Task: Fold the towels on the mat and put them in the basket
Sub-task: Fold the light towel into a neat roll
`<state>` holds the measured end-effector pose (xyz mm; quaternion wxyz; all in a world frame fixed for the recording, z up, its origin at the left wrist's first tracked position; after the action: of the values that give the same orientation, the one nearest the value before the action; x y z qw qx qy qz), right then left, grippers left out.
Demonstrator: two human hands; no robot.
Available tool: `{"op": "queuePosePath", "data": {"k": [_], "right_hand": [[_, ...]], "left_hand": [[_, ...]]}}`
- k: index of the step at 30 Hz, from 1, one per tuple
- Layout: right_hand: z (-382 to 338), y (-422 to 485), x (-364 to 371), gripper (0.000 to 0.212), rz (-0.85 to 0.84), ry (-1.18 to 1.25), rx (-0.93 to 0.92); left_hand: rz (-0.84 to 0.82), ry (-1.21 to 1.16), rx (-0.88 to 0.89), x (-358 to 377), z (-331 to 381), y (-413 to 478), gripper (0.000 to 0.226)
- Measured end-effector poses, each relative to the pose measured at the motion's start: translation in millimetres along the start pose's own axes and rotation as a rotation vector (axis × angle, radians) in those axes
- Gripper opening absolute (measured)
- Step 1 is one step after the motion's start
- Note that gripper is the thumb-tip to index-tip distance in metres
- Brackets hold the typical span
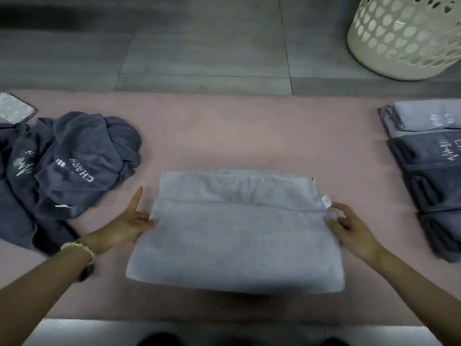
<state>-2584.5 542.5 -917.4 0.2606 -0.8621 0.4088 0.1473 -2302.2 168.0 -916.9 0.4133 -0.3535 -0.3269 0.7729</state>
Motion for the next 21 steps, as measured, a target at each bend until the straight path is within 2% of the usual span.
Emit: {"op": "queuePosePath", "data": {"k": [2, 4, 5, 7, 9, 11, 13, 15, 16, 18, 20, 21], "right_hand": [[11, -1, 5, 0.031, 0.067, -0.168, -0.054], [7, 1, 9, 0.043, 0.077, -0.386, -0.202], [1, 4, 14, 0.046, 0.034, -0.461, -0.304], [-6, 9, 25, 0.045, -0.122, -0.509, -0.410], [-4, 18, 32, 0.045, -0.251, -0.563, -0.368], [1, 28, 33, 0.036, -0.346, -0.673, -0.320], [-2, 33, 25, 0.023, -0.445, -0.681, -0.238], [-12, 33, 12, 0.015, -0.527, -0.382, -0.089], [-20, 32, 5, 0.011, -0.553, -0.188, -0.013], [-34, 33, -6, 0.024, -0.594, 0.076, 0.082], [-43, 40, -14, 0.044, -0.569, 0.163, 0.090], [-45, 48, -17, 0.051, -0.524, 0.176, 0.079]], "left_hand": [[0.199, 0.240, 0.066, 1, -16, 15, 0.105], [0.375, 0.493, 0.285, 7, -9, 22, 0.087], [0.392, 0.594, 0.407, 15, 1, 22, 0.077], [0.276, 0.768, 0.508, 32, 18, 23, 0.075], [0.201, 0.913, 0.468, 37, 21, 34, 0.071], [0.159, 0.978, 0.362, 34, 24, 42, 0.044], [0.021, 0.894, 0.212, 27, 32, 39, 0.023], [-0.185, 0.601, 0.038, 14, 38, 29, 0.019], [-0.304, 0.421, -0.045, 7, 39, 23, 0.028], [-0.464, 0.121, -0.108, -4, 39, 11, 0.054], [-0.462, -0.114, -0.093, -13, 42, 10, 0.074], [-0.419, -0.176, -0.077, -15, 46, 12, 0.075]]}}
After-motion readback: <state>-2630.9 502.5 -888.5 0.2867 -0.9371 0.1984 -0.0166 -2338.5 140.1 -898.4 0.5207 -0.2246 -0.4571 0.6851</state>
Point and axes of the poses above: each hand's wrist, its own y-axis towards the middle knuckle, its own x-axis out of the palm, z = x × y, the point moved 3 cm from there along y, towards the middle knuckle, and after that the axes turned 11 degrees about -x, right-handed, at the moved point
